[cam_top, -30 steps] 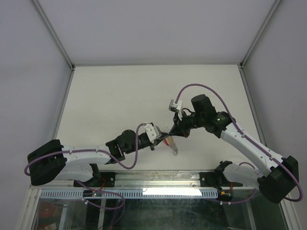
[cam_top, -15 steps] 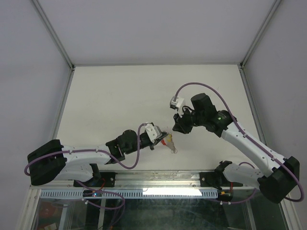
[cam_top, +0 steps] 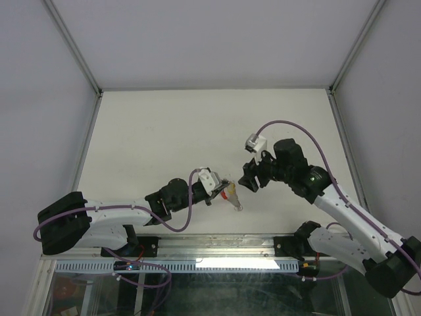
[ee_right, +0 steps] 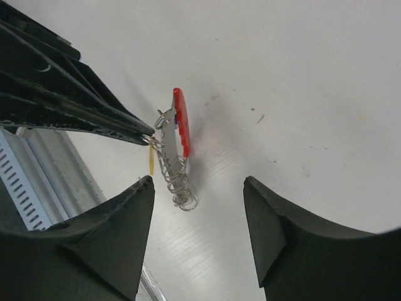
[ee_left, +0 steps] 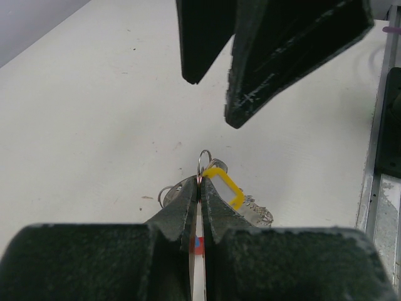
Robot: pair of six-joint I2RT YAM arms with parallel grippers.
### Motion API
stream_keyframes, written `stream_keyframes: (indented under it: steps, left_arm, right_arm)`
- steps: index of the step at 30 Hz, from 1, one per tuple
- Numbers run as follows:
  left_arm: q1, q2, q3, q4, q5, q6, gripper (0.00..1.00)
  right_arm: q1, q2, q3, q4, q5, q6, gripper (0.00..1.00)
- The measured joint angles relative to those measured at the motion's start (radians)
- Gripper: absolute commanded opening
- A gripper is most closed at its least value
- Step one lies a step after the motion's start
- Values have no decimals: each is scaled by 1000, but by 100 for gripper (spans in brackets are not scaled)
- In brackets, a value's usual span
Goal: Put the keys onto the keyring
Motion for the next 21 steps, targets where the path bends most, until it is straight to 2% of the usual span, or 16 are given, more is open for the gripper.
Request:
stream_keyframes:
  steps: [7,14,21]
  left_arm:
    - [0,0,0,1,-27,-34,0]
    - [0,6,0,23,-50,-88,0]
    - [0,15,0,28,-51,-107,0]
  right_arm:
    - [0,-139,-170,159,-78,169,59]
    - [0,-107,-271,328,-171,320,55]
    - [0,-63,-293,401,-179,370,48]
